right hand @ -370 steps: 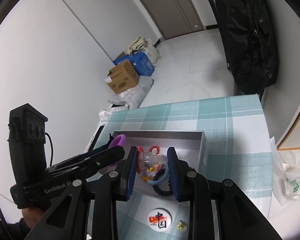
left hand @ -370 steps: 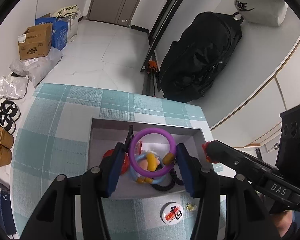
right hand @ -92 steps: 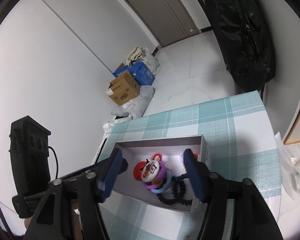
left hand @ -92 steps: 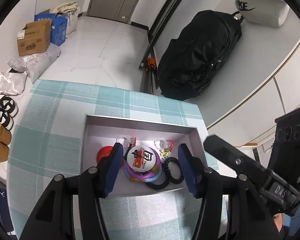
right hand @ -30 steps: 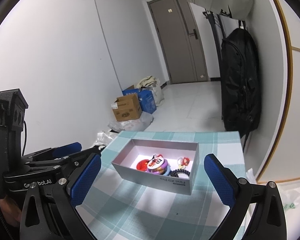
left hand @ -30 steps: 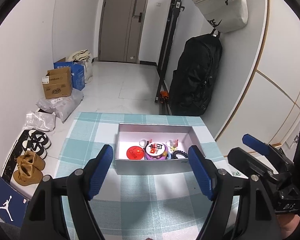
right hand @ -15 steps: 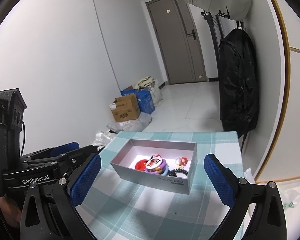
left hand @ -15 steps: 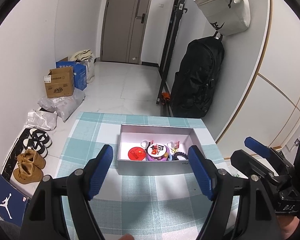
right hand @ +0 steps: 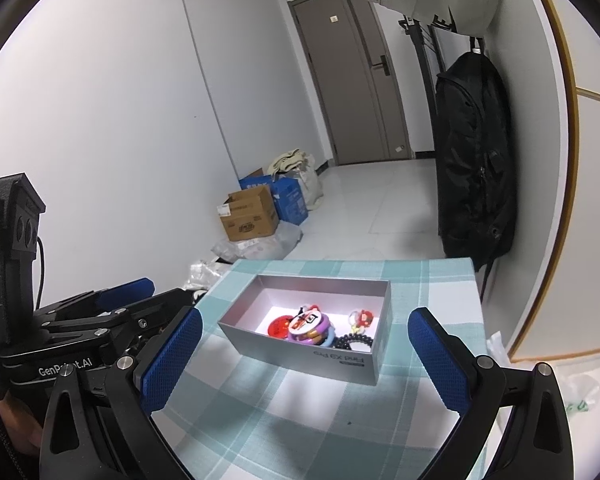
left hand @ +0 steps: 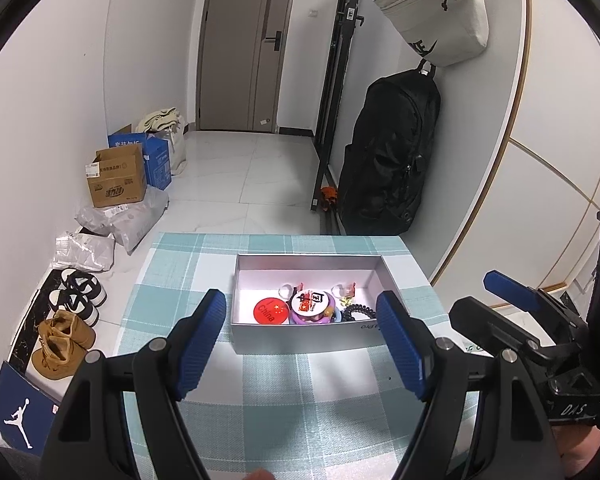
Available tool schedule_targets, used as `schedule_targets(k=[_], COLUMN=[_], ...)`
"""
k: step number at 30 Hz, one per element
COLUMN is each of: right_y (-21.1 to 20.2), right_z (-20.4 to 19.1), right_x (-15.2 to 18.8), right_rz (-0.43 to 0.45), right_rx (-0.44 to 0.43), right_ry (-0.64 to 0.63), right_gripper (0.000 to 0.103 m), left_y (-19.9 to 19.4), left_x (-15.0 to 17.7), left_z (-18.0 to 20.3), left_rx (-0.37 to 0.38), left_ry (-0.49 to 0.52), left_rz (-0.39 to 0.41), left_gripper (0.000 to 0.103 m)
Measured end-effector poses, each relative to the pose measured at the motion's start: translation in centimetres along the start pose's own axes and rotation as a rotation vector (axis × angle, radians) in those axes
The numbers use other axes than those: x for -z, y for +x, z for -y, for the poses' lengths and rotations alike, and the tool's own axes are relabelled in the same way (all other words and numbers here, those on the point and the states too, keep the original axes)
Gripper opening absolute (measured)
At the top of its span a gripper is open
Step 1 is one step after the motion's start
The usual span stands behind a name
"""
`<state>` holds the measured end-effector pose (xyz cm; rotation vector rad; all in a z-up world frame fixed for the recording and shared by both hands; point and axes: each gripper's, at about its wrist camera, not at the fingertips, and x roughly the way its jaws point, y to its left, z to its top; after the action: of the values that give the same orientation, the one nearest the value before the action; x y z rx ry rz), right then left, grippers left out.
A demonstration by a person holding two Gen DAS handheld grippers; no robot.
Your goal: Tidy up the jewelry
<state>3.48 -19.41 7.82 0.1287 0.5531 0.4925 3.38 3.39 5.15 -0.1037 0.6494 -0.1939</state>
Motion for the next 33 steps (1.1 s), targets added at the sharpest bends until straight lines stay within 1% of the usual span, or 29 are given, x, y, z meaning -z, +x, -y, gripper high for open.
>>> schedule_targets(k=[6,8,25,33], right_y=[0.00,-0.02,0.14,0.16], right_z=[-0.17,-0.18,-0.02,0.05], right_x=[0.14,0.16,0.11,0.06], right_rz=[-0.001,-0.002,-0.007,-0.009], right_rx=[0.003,0.001,0.012,0.011], right_ry=[-0.006,-0.005,-0.005,-0.008], right_gripper=[0.103,0.103,0.103,0.103], left_y=[0.03,0.05,-0.43,-0.35], left_x=[-0.01,-0.04,-0.10,-0.24], left_z=[-0.06,-0.07,-0.29,-0.39], left_rx=[0.001,0.014,0.035,0.050], left_ry=[-0.007,-0.009,-0.035,-0.043], left_rz=[-0.002,-0.007,0.016,0.010], left_gripper=[0.074,0.074,0.074,0.074])
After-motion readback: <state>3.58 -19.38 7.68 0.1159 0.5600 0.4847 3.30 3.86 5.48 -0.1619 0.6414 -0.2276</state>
